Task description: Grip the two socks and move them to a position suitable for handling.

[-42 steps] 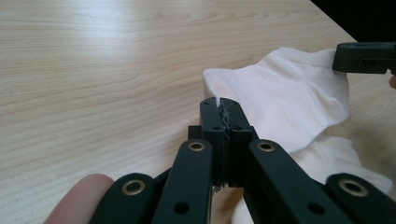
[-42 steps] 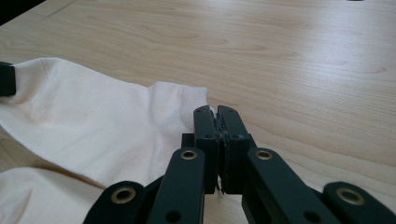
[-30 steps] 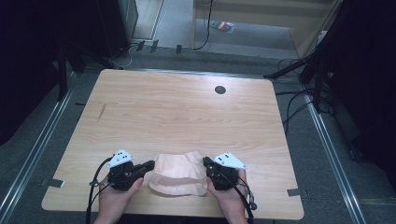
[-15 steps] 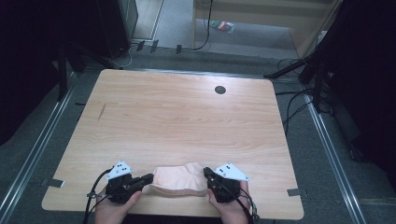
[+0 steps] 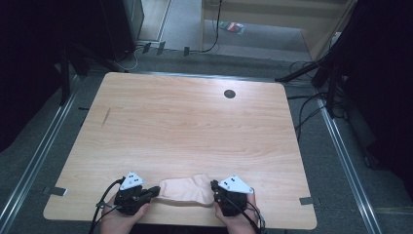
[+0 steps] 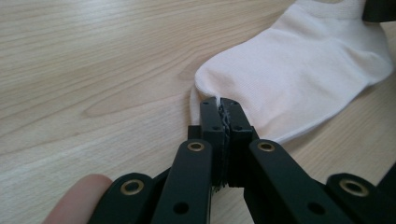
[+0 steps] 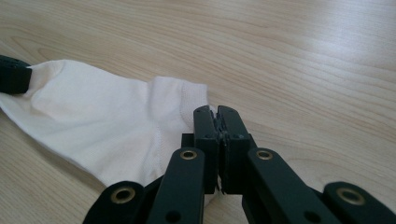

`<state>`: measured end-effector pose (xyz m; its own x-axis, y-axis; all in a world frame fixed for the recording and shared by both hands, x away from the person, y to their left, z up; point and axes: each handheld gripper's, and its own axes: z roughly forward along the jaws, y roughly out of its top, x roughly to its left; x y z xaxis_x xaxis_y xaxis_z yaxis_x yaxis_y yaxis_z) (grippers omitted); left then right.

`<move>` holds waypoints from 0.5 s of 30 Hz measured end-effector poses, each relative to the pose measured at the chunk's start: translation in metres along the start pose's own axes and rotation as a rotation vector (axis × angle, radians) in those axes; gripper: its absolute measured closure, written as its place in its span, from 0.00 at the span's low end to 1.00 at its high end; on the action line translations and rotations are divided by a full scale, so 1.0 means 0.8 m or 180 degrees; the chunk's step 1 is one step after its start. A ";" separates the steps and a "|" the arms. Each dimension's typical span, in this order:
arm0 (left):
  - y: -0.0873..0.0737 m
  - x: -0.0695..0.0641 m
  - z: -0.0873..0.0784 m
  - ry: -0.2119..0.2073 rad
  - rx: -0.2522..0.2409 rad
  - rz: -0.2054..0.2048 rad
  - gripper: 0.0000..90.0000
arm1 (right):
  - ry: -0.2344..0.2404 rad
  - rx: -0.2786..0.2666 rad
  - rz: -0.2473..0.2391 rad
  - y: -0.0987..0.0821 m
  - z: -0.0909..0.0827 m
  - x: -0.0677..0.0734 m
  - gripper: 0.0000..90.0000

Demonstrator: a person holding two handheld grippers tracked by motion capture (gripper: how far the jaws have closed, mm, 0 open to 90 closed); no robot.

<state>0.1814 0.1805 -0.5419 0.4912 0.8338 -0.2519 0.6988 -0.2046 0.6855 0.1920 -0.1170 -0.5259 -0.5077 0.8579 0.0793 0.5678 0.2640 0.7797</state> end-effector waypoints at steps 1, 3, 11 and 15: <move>0.000 0.000 0.001 0.0018 0.0003 0.0010 1.00 | -0.0003 0.0007 0.0003 -0.001 0.001 0.000 0.98; 0.002 0.003 0.003 0.0039 -0.0028 -0.0006 1.00 | -0.0013 0.0007 0.0027 -0.001 0.002 -0.001 0.98; 0.006 0.005 -0.002 -0.0094 -0.0198 -0.0102 0.71 | 0.0112 -0.0065 0.0134 0.000 0.003 -0.006 0.70; 0.008 0.017 -0.011 -0.0104 -0.0334 -0.0282 0.59 | 0.0127 -0.0093 0.0219 -0.003 -0.001 -0.009 0.59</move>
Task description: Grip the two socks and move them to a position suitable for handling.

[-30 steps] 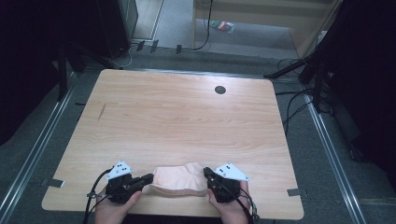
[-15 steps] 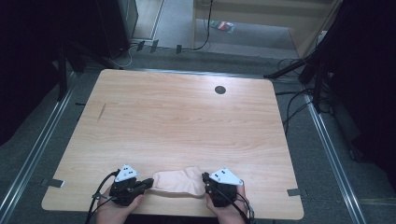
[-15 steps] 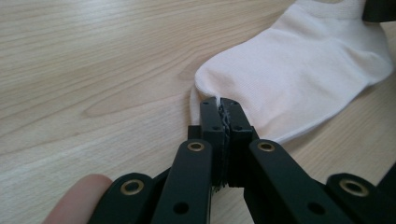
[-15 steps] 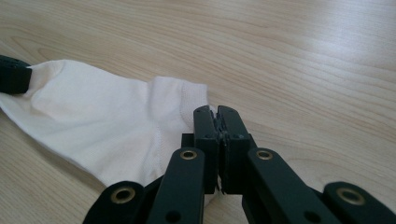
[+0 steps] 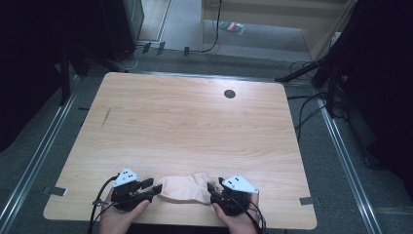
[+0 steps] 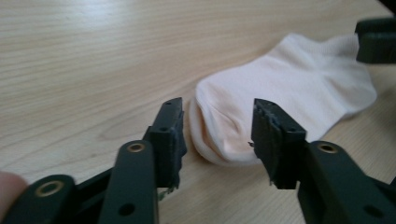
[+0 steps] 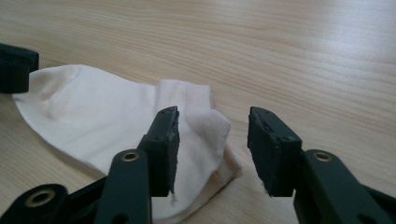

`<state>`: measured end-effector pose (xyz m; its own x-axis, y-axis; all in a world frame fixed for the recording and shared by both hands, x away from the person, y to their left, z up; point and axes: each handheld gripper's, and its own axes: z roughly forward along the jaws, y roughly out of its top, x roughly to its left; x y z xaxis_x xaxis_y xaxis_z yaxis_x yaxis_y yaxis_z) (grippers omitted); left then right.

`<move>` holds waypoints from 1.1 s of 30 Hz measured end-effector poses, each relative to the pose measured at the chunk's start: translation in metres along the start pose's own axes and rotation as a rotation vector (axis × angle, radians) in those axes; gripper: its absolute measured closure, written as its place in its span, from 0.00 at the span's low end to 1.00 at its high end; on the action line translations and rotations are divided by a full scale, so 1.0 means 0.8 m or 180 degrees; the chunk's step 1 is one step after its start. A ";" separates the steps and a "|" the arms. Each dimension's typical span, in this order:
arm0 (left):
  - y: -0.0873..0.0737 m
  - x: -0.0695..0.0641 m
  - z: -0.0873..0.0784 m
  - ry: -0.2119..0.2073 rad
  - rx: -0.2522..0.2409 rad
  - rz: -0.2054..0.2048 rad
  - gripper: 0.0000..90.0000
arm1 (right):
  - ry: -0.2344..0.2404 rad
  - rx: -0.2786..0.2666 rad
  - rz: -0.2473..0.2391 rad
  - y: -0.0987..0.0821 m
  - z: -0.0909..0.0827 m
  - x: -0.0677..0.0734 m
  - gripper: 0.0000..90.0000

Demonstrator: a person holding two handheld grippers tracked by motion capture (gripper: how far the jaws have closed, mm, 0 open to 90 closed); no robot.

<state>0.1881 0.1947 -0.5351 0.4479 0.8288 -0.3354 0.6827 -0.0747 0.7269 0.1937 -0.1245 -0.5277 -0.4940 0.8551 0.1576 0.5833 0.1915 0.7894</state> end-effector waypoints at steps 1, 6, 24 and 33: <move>0.001 0.003 -0.001 0.0010 -0.0011 -0.0016 0.58 | 0.0011 0.0044 0.0021 -0.003 0.000 0.000 0.59; -0.002 0.006 0.010 0.0056 0.0177 -0.0035 0.69 | -0.0001 0.0233 -0.0007 -0.012 0.007 0.002 0.66; 0.014 0.013 0.038 0.0223 0.0120 0.0054 0.99 | -0.0192 0.0199 -0.0046 0.011 0.050 -0.008 0.95; 0.024 0.028 0.045 0.0097 -0.0077 -0.0035 0.96 | -0.0250 0.0100 -0.0097 0.027 0.070 -0.019 0.94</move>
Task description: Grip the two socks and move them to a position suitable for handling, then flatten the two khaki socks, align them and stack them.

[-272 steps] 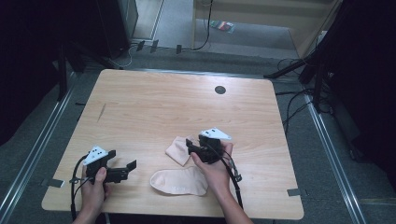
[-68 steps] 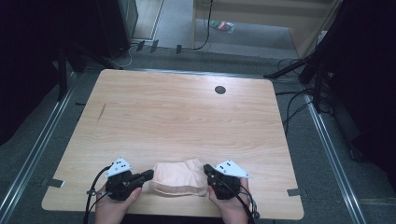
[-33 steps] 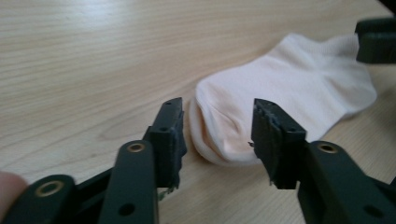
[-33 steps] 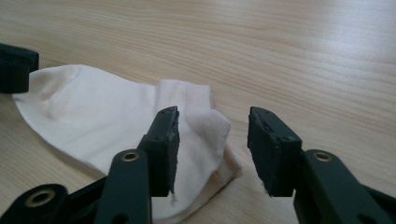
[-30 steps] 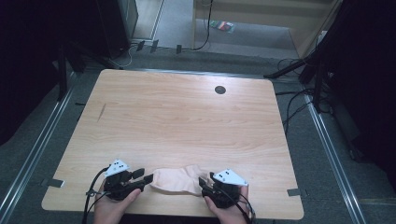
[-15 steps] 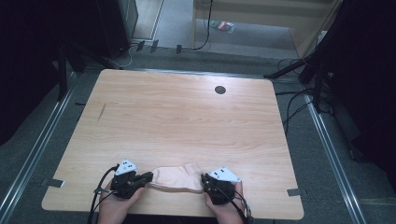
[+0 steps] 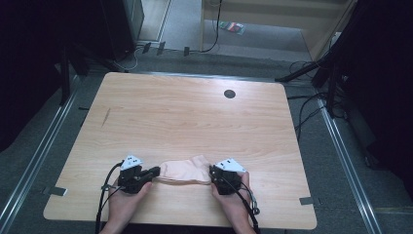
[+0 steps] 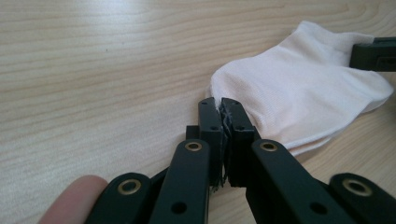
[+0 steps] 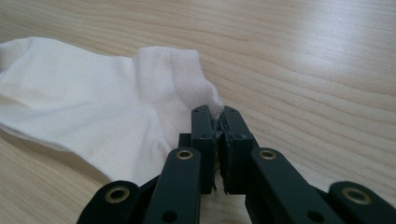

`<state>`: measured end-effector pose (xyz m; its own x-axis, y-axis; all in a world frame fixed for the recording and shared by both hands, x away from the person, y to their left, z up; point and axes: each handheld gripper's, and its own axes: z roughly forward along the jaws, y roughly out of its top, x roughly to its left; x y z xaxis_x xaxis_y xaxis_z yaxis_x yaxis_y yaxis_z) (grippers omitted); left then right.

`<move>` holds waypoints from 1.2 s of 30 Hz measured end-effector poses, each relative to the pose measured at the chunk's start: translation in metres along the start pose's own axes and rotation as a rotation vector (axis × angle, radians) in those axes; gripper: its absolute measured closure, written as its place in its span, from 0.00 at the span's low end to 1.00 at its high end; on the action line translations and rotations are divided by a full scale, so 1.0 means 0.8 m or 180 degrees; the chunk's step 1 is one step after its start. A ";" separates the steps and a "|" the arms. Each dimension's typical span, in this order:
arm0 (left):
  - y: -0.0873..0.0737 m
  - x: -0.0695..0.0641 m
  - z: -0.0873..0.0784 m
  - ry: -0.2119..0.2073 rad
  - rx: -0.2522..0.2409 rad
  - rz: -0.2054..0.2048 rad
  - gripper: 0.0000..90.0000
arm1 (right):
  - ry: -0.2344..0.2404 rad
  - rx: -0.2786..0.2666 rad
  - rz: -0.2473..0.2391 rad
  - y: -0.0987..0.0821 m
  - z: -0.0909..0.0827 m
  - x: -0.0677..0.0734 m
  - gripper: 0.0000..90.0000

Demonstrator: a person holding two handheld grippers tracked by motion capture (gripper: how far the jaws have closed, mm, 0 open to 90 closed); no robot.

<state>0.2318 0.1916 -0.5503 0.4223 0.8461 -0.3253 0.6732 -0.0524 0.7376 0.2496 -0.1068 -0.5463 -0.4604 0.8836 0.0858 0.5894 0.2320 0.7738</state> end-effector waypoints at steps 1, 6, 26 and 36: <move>0.000 0.001 -0.002 -0.0040 -0.0053 0.0007 0.86 | 0.0035 -0.0045 0.0012 0.000 -0.001 0.000 0.85; 0.004 0.008 -0.017 -0.0068 -0.0189 -0.0013 0.27 | 0.0082 -0.0312 -0.0060 0.004 -0.015 -0.003 0.36; 0.006 0.089 -0.098 0.0337 -0.0819 -0.0224 0.00 | -0.0055 -0.0601 0.0191 0.013 -0.066 -0.062 0.00; -0.008 0.123 -0.116 0.0700 -0.0735 -0.0146 0.00 | -0.0233 -0.0606 0.0248 0.001 -0.081 -0.105 0.00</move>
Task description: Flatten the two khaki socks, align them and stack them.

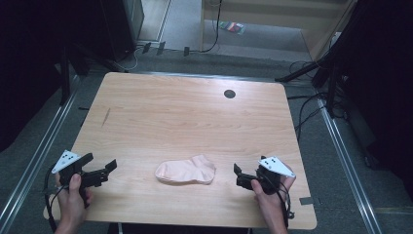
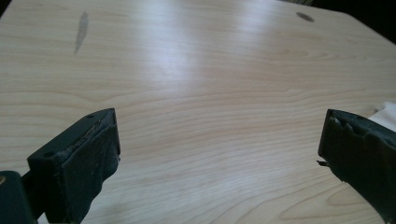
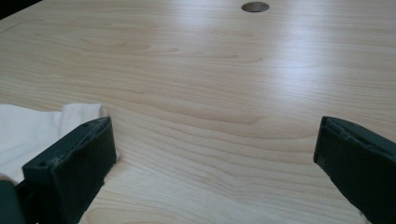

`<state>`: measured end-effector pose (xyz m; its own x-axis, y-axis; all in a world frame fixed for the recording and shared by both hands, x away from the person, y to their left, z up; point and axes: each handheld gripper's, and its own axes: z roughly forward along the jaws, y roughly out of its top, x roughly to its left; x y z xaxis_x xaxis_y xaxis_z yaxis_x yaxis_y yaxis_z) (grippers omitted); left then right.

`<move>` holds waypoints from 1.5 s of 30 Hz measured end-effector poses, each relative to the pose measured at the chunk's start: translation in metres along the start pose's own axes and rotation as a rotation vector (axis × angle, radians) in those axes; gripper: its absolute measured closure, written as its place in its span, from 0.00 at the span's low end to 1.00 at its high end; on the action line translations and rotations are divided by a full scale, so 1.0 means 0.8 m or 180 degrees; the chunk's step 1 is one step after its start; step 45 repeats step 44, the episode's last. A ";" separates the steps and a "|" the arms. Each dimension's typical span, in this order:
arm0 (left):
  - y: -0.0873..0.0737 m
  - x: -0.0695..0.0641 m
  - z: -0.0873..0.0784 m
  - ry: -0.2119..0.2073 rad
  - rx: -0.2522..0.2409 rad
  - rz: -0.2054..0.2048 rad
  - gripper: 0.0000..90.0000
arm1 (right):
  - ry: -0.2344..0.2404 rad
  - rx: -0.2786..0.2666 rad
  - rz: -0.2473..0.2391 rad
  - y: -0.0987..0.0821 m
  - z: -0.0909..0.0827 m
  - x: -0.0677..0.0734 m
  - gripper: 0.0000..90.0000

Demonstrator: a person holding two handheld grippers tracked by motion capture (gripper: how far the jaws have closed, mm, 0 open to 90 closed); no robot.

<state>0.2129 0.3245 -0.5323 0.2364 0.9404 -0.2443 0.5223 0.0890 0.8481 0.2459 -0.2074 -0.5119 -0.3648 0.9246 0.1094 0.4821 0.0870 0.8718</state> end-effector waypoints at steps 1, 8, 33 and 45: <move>-0.002 0.005 -0.001 0.0033 0.0017 -0.0002 0.00 | -0.0019 -0.0004 0.0011 0.000 -0.001 -0.003 0.00; -0.010 0.036 -0.011 0.0188 0.0094 -0.0044 0.00 | -0.0166 0.0036 0.0059 -0.009 -0.007 -0.038 0.00; -0.019 0.068 -0.021 0.0321 0.0072 0.0036 0.00 | -0.0511 0.0144 0.0347 -0.058 -0.045 -0.133 0.00; -0.020 0.067 -0.016 0.0343 0.0072 0.0056 0.00 | -0.0504 0.0131 0.0375 -0.058 -0.044 -0.133 0.00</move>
